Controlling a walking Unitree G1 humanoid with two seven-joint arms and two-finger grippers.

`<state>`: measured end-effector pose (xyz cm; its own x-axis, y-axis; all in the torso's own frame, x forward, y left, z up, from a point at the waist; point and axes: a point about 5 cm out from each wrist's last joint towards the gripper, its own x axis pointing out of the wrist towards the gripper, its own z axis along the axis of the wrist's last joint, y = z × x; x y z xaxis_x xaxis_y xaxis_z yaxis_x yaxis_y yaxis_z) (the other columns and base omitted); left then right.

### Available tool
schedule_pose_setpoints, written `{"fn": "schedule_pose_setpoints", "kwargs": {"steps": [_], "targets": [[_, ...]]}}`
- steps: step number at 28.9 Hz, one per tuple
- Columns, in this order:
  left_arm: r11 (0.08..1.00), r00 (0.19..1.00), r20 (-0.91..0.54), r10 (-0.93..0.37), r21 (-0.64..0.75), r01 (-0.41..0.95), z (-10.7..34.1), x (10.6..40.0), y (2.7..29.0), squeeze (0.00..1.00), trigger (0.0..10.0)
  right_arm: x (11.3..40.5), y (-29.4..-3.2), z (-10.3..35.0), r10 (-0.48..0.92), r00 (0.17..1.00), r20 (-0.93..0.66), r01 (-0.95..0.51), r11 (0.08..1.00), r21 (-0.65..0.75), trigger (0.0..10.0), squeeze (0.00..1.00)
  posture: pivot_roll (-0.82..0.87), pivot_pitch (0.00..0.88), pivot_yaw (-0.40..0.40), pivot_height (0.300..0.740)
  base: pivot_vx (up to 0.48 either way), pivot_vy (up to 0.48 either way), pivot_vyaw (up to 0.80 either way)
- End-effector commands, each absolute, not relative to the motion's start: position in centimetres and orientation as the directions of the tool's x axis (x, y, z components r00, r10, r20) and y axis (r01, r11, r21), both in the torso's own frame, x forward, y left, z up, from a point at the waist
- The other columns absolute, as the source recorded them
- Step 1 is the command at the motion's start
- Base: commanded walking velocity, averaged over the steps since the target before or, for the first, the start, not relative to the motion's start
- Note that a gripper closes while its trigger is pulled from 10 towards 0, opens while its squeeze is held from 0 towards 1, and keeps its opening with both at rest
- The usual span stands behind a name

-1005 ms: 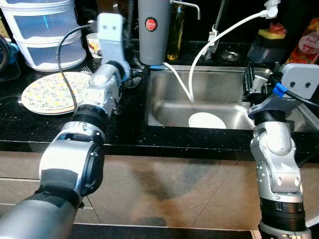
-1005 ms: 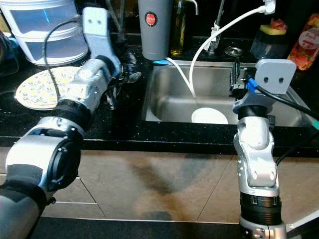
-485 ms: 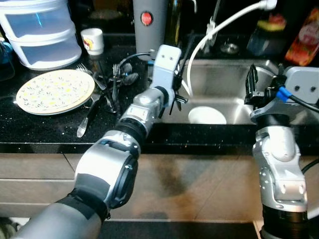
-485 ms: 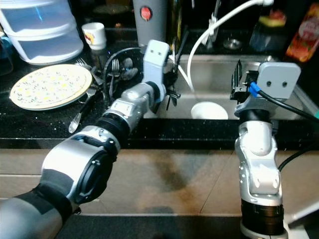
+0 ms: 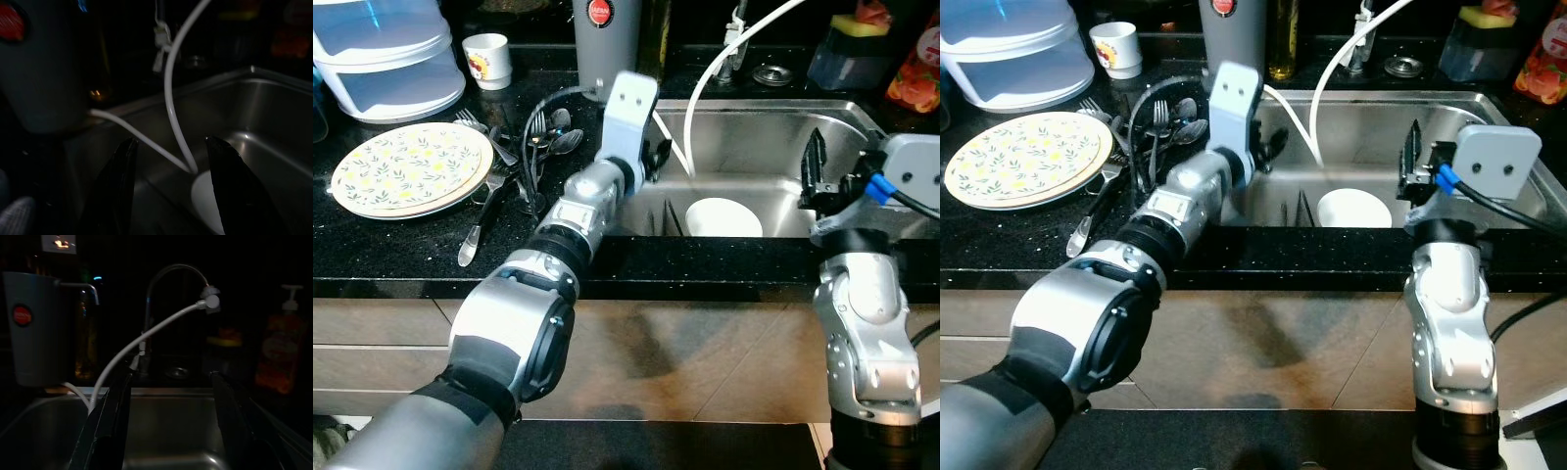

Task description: Kitchen organization

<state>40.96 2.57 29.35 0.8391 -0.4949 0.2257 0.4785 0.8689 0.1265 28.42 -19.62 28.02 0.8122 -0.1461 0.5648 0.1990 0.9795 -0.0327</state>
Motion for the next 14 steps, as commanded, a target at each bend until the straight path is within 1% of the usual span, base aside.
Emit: {"fn": "schedule_pose_setpoints", "kwargs": {"steps": [1, 2, 3, 4, 5, 6, 10, 11, 12, 13, 14], "targets": [[0.863, 0.833, 0.236, -0.501, 0.214, 0.458, 29.7, 40.8, 3.2, 0.0, 10.0, 28.9, -19.4, 28.1, -0.136, 0.807, 0.574, 0.181, 0.983, -0.021, 10.0, 0.0, -0.02, 0.091, -0.008, 0.74, 0.0, 0.0, 0.0], [0.863, 0.833, 0.236, -0.501, 0.214, 0.458, 29.7, 40.8, 3.2, 0.0, 10.0, 28.9, -19.4, 28.1, -0.136, 0.807, 0.574, 0.181, 0.983, -0.021, 10.0, 0.0, -0.02, 0.091, -0.008, 0.74, 0.0, 0.0, 0.0], [0.869, 0.846, 0.221, -0.486, 0.223, 0.441, 29.3, 40.7, 3.8, 0.0, 10.0, 29.2, -19.4, 28.2, -0.134, 0.806, 0.576, 0.174, 0.985, -0.014, 10.0, 0.0, -0.01, 0.091, -0.015, 0.74, 0.0, 0.0, 0.0], [0.879, 0.86, 0.206, -0.467, 0.213, 0.427, 28.7, 40.5, 4.6, 0.0, 10.0, 29.4, -19.2, 28.2, -0.13, 0.808, 0.575, 0.167, 0.986, -0.011, 10.0, 0.0, 0.0, 0.092, -0.02, 0.74, 0.0, 0.0, 0.0], [0.901, 0.89, 0.178, -0.419, 0.2, 0.384, 27.6, 40.2, 6.4, 0.0, 10.0, 29.5, -19.0, 28.2, -0.12, 0.812, 0.571, 0.156, 0.988, -0.014, 10.0, 0.0, 0.0, 0.086, -0.015, 0.74, 0.0, 0.0, 0.0], [0.907, 0.897, 0.171, -0.408, 0.187, 0.377, 27.2, 40.0, 7.1, 0.0, 10.0, 29.5, -19.0, 28.2, -0.117, 0.812, 0.571, 0.153, 0.988, -0.015, 10.0, 0.0, 0.01, 0.083, -0.014, 0.74, 0.0, 0.0, 0.0], [0.918, 0.908, 0.169, -0.383, 0.177, 0.354, 26.7, 39.4, 8.5, 0.0, 10.0, 29.4, -19.2, 27.9, -0.129, 0.817, 0.562, 0.16, 0.987, -0.006, 10.0, 0.0, 0.02, 0.093, -0.033, 0.74, 0.0, 0.0, 0.0], [0.918, 0.908, 0.169, -0.383, 0.177, 0.354, 26.7, 39.4, 8.5, 0.0, 10.0, 29.4, -19.2, 27.9, -0.129, 0.817, 0.562, 0.16, 0.987, -0.006, 10.0, 0.0, 0.02, 0.093, -0.033, 0.74, 0.0, 0.0, 0.0], [0.929, 0.918, 0.18, -0.354, 0.18, 0.323, 26.7, 39.0, 9.7, 0.0, 10.0, 29.5, -19.0, 27.6, -0.125, 0.827, 0.549, 0.152, 0.988, -0.003, 10.0, 0.0, 0.03, 0.092, -0.038, 0.74, 0.0, 0.0, 0.0], [0.929, 0.918, 0.18, -0.354, 0.18, 0.323, 26.7, 39.0, 9.7, 0.0, 10.0, 29.5, -19.0, 27.6, -0.125, 0.827, 0.549, 0.152, 0.988, -0.003, 10.0, 0.0, 0.03, 0.092, -0.038, 0.74, 0.0, 0.0, 0.0], [0.935, 0.924, 0.179, -0.337, 0.18, 0.306, 26.7, 38.8, 10.3, 0.0, 10.0, 29.6, -18.8, 27.5, -0.113, 0.83, 0.546, 0.14, 0.99, -0.009, 10.0, 0.0, 0.03, 0.085, -0.036, 0.74, 0.0, 0.0, 0.0]]}}
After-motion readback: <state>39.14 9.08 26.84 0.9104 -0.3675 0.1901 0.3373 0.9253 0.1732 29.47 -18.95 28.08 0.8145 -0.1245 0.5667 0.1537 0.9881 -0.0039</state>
